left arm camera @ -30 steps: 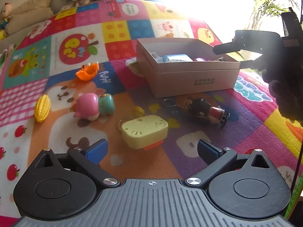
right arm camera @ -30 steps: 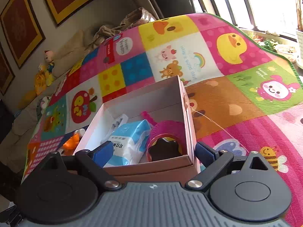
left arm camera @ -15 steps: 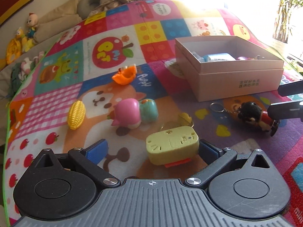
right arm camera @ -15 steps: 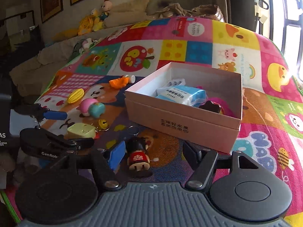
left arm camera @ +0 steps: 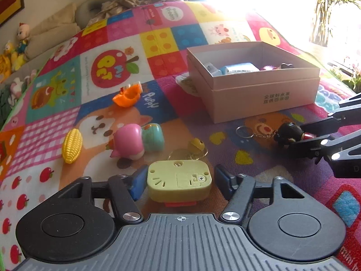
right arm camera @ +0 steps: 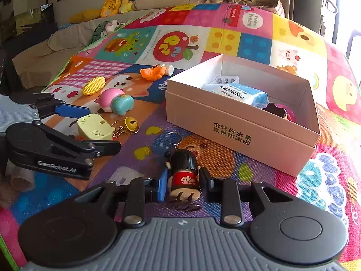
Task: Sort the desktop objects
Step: 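Grasp the red-black doll keychain with the right gripper while the left grasps the yellow-green cat toy, then carry the doll (right) and cat toy (left) into the pink box, release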
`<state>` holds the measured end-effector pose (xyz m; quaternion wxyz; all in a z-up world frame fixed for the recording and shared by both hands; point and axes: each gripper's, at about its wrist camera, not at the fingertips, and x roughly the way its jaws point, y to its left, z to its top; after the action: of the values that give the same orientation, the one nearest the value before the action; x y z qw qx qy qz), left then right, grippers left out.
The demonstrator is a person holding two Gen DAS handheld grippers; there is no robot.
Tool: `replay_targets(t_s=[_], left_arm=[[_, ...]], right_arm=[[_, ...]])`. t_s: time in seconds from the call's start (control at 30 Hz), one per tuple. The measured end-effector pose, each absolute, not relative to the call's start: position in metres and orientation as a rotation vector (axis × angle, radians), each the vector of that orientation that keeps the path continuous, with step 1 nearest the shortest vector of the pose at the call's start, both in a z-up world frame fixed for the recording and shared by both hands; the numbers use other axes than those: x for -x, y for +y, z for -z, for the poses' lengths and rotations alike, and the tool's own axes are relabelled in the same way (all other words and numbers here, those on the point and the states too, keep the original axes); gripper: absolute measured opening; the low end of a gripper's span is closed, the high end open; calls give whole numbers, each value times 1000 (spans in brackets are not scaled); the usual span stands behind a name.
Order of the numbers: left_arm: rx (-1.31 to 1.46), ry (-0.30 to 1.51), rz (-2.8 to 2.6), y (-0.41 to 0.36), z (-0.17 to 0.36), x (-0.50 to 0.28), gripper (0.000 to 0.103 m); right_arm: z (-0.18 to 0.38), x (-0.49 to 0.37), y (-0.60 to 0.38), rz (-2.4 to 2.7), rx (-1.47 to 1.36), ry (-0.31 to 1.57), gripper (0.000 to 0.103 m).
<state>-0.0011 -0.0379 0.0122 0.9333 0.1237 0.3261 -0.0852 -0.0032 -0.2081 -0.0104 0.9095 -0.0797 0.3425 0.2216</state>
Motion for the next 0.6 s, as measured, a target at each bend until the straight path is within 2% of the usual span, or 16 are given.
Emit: replay_targets(t_s=[0.07, 0.23, 0.43, 0.6], left_arm=[[-262, 660, 170, -38, -13, 4, 62], [-263, 598, 189, -38, -37, 20, 61], [-277, 414, 248, -59, -99, 38, 61], [-327, 319, 298, -88, -126, 36, 61]], right_arm=[[9, 7, -211, -453, 160, 718, 29], [-7, 20, -223, -446, 117, 708, 29], [-70, 49, -245, -418, 74, 523, 29], [-120, 67, -263, -384, 81, 375, 29]])
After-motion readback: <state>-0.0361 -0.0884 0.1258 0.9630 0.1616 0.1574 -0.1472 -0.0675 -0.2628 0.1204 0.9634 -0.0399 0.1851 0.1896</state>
